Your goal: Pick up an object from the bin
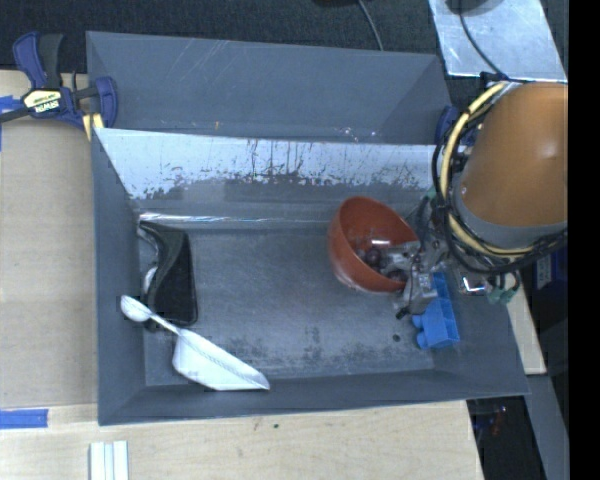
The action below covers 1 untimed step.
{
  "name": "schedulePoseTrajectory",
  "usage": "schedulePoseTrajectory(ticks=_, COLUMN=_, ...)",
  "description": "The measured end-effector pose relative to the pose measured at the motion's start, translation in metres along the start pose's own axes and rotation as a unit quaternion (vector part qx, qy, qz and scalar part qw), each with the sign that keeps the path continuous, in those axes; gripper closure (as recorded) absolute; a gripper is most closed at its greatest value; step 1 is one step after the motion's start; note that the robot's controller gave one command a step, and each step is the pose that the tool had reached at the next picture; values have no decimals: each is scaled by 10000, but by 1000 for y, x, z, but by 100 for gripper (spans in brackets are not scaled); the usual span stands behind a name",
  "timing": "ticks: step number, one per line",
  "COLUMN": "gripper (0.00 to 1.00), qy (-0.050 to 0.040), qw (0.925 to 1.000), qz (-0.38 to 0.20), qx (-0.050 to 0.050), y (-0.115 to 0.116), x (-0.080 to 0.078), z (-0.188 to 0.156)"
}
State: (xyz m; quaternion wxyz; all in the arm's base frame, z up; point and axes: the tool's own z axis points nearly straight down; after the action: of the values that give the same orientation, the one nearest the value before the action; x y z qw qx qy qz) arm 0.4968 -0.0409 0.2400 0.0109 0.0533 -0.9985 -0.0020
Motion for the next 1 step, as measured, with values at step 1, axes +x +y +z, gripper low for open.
schedulePoseTrajectory(ticks=1, gripper=0, qy=-83, qw=9972, qz=-737, qx=22, y=24, x=-9, z=-49)
